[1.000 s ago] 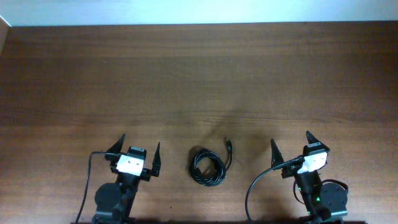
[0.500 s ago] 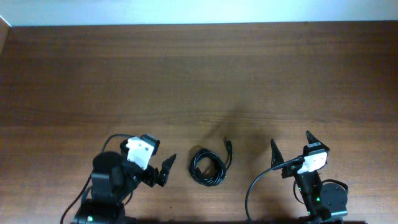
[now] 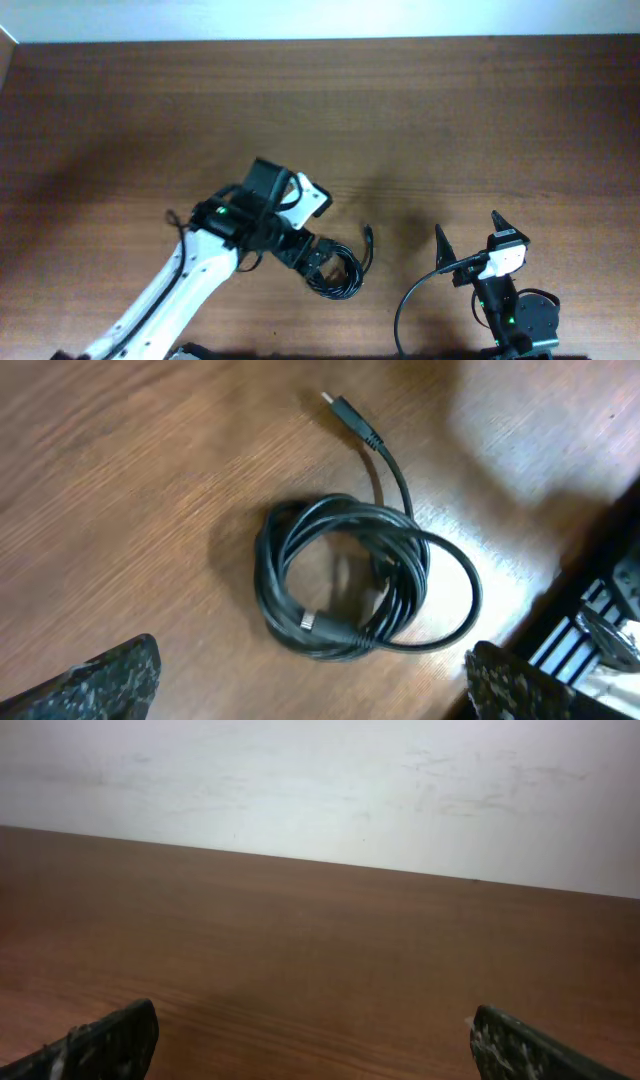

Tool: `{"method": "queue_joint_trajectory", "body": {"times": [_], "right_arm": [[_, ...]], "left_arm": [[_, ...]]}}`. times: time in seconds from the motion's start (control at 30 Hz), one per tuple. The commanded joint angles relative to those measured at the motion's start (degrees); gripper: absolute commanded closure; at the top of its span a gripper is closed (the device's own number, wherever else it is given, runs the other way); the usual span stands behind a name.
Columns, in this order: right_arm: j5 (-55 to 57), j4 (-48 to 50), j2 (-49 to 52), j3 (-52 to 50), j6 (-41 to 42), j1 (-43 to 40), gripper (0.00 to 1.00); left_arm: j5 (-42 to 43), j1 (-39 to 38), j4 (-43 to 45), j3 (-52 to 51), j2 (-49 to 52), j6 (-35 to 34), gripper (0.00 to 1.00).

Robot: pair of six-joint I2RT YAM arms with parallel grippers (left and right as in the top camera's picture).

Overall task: Untangle cables
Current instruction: 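Reach the left gripper down to the coiled black cable and grasp it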

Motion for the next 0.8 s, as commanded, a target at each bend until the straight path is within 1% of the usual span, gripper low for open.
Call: {"method": "queue_joint_trajectory", "body": {"times": [0.0, 0.2, 0.3, 0.57, 0.77], "right_arm": [[-0.79, -0.33, -0.33, -0.31, -0.20, -0.22, 0.01], [-0.76, -0.33, -0.33, -0.31, -0.17, -0.22, 0.01], [-0.76, -0.33, -0.33, -0.31, -0.17, -0.22, 0.01], [-0.76, -0.33, -0.33, -0.31, -0.17, -0.22, 0.01], [-0.76, -0.33, -0.33, -0.31, -0.17, -0.22, 0.01]], "left_arm": [[-0.87, -1.92, 3.15, 1.38, 5.92, -0.70, 0.01], [-0.92, -1.90, 10.19, 1.33, 19.08, -0.74, 0.01], [-1.53, -1.90, 12.90, 1.33, 23.19, -0.74, 0.01], [-1.75, -1.90, 14.10, 0.42, 24.35, -0.72, 0.01], [-1.90, -1.92, 18.08, -1.73, 24.65, -0.72, 0.01]]}}
